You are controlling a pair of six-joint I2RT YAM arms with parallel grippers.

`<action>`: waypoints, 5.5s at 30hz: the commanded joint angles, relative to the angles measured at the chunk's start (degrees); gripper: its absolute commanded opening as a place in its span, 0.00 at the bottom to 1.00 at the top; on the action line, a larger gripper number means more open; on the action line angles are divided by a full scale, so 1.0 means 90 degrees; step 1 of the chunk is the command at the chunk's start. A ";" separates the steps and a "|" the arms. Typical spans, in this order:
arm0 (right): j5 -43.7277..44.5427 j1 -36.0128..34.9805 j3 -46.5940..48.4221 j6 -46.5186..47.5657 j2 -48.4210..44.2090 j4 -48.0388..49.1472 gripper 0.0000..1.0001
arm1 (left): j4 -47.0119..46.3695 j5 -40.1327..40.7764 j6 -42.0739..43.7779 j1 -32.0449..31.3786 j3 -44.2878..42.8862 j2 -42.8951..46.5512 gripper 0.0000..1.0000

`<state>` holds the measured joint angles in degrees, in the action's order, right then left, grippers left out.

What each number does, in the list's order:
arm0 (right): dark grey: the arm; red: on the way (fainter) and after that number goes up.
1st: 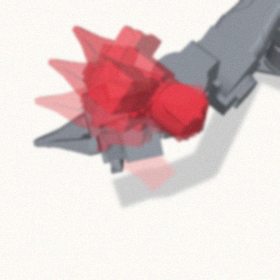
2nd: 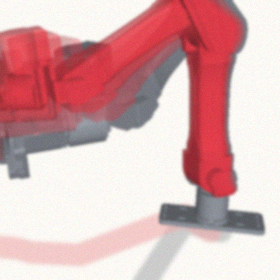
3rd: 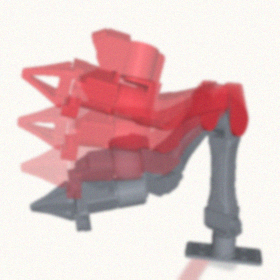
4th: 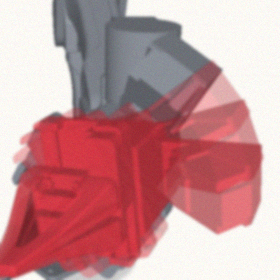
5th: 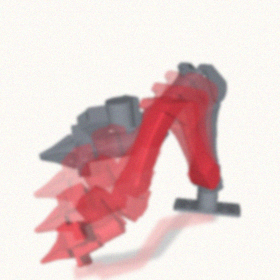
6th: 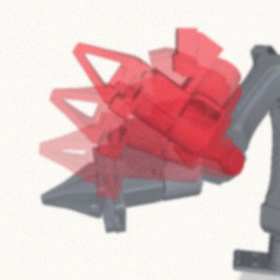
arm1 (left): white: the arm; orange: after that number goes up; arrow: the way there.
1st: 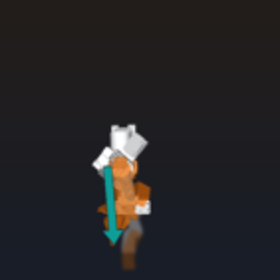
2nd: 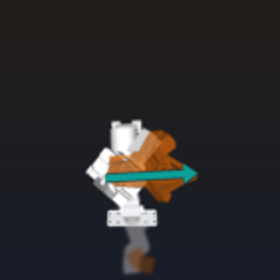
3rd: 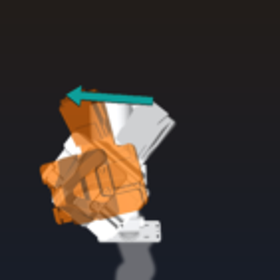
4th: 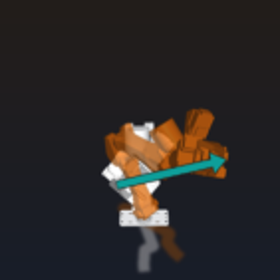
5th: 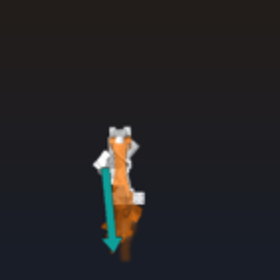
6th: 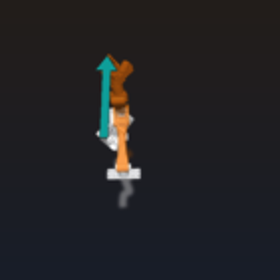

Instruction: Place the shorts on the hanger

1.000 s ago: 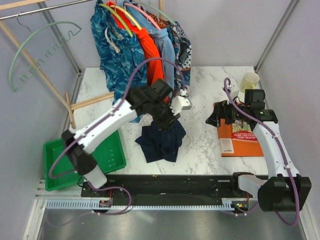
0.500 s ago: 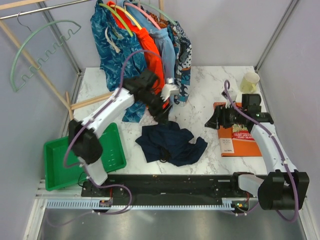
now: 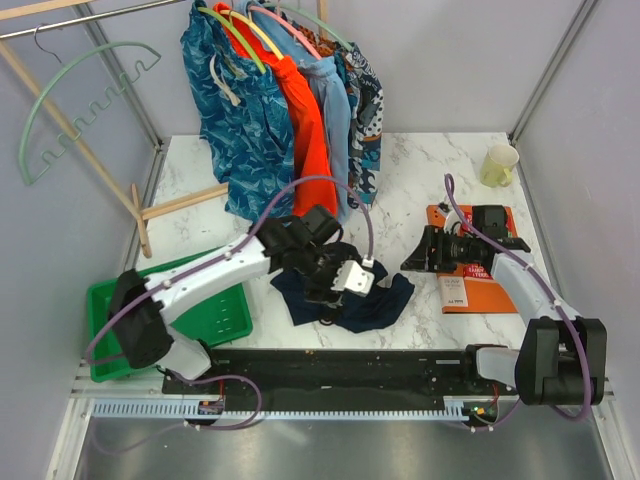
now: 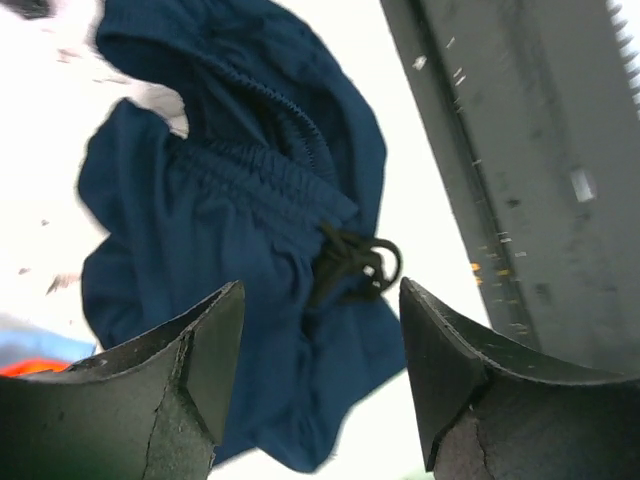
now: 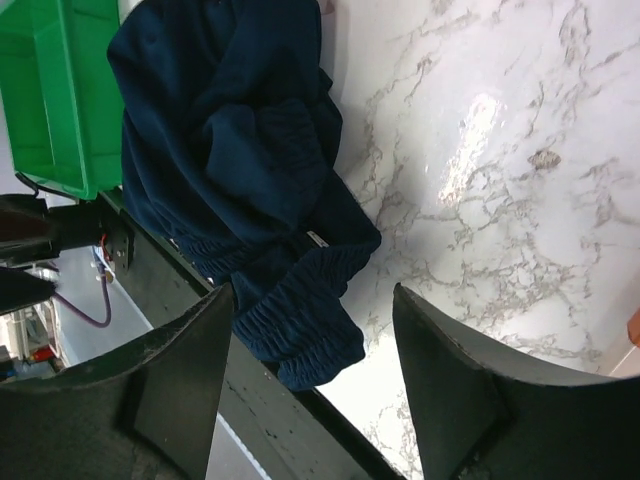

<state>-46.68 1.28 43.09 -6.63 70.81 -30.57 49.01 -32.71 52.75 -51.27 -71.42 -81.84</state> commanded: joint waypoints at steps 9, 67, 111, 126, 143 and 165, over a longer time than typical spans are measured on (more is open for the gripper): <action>-0.0273 -0.0298 -0.0589 -0.0318 -0.0583 0.0535 0.72 | -0.0768 0.0627 -0.0070 -0.0017 -0.1761 -0.2185 0.69; 0.0186 -0.0718 0.2741 0.2377 0.1703 -0.2482 0.00 | -0.1471 0.2022 -0.1429 -0.0192 0.0162 -0.1091 0.83; -0.0341 0.0229 0.7849 0.1576 -0.0172 -0.1505 0.00 | -0.0671 0.2541 -0.3595 0.1370 -0.3629 0.2013 0.02; 0.0702 -0.2103 0.5106 0.1987 0.1838 -0.1410 0.00 | -0.0348 0.2052 -0.4582 0.1399 -0.0623 0.1594 0.02; 0.1554 -0.2466 0.4343 0.1304 0.2875 -0.0959 0.54 | -0.1071 0.1720 -0.4787 0.2376 0.1246 0.0803 0.02; 0.4247 -0.3570 0.5027 0.0835 0.4858 -0.0490 0.13 | -0.1149 0.1867 -0.4670 0.2395 0.1422 0.0978 0.02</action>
<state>-15.05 -30.83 86.35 1.48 115.18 -34.44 40.80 -15.57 11.57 -29.98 -59.13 -75.16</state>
